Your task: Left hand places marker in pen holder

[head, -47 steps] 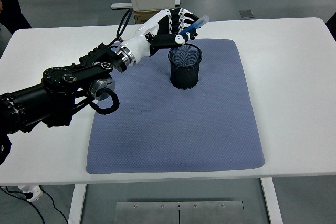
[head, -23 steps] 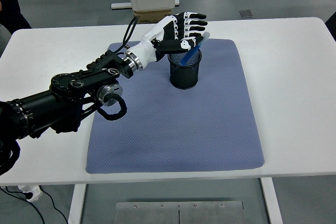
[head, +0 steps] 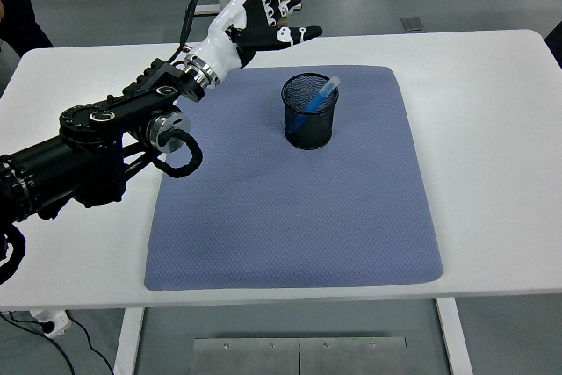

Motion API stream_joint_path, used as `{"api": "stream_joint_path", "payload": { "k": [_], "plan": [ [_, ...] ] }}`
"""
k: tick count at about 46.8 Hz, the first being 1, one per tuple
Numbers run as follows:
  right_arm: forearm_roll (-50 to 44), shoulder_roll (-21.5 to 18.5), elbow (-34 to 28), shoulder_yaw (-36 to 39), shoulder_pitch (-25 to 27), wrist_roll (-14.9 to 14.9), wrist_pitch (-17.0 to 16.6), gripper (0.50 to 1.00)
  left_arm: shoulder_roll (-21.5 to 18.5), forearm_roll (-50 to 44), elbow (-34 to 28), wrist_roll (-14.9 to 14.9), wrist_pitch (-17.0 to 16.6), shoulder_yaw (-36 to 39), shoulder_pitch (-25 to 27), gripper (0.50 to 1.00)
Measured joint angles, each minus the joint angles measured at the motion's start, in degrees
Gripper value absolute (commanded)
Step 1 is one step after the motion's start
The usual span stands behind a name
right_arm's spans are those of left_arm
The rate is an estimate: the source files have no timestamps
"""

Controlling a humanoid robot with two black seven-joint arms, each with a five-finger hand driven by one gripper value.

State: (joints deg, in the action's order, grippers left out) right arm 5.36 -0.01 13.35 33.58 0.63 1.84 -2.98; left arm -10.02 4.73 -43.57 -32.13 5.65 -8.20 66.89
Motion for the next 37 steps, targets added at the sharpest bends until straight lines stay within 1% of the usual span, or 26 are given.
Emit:
{"api": "stream_joint_path", "payload": {
  "k": [7,13,17,21,23,25,30,37],
  "plan": [
    [0.0,0.0,0.0,0.0,0.0,0.0,0.0,1.0,-2.4,0.7,1.9,0.0,0.0,0.0,-0.6,1.0],
    [0.0,0.0,0.0,0.0,0.0,0.0,0.0,1.0,-3.4,0.7,3.5,0.0,-0.7,0.0,-1.0,1.0],
    [0.0,0.0,0.0,0.0,0.0,0.0,0.0,1.0,-3.5,0.1,4.4,0.0,-2.7,-0.1,-2.2,1.0],
    [0.0,0.0,0.0,0.0,0.0,0.0,0.0,1.0,-3.5,-1.0,4.6,-0.4,-5.9,-1.2,-4.1,1.0],
    [0.0,0.0,0.0,0.0,0.0,0.0,0.0,1.0,-3.4,-1.8,4.6,-1.0,-7.3,-2.8,-5.5,1.0],
    [0.0,0.0,0.0,0.0,0.0,0.0,0.0,1.0,-3.4,-2.5,4.6,-1.8,-8.0,-4.6,-7.0,1.0],
    [0.0,0.0,0.0,0.0,0.0,0.0,0.0,1.0,-3.5,-3.5,4.6,-2.6,-7.7,-10.2,-10.8,1.0],
    [0.0,0.0,0.0,0.0,0.0,0.0,0.0,1.0,-3.4,-3.8,4.6,-2.2,-6.8,-18.5,-15.0,1.0]
  ]
}}
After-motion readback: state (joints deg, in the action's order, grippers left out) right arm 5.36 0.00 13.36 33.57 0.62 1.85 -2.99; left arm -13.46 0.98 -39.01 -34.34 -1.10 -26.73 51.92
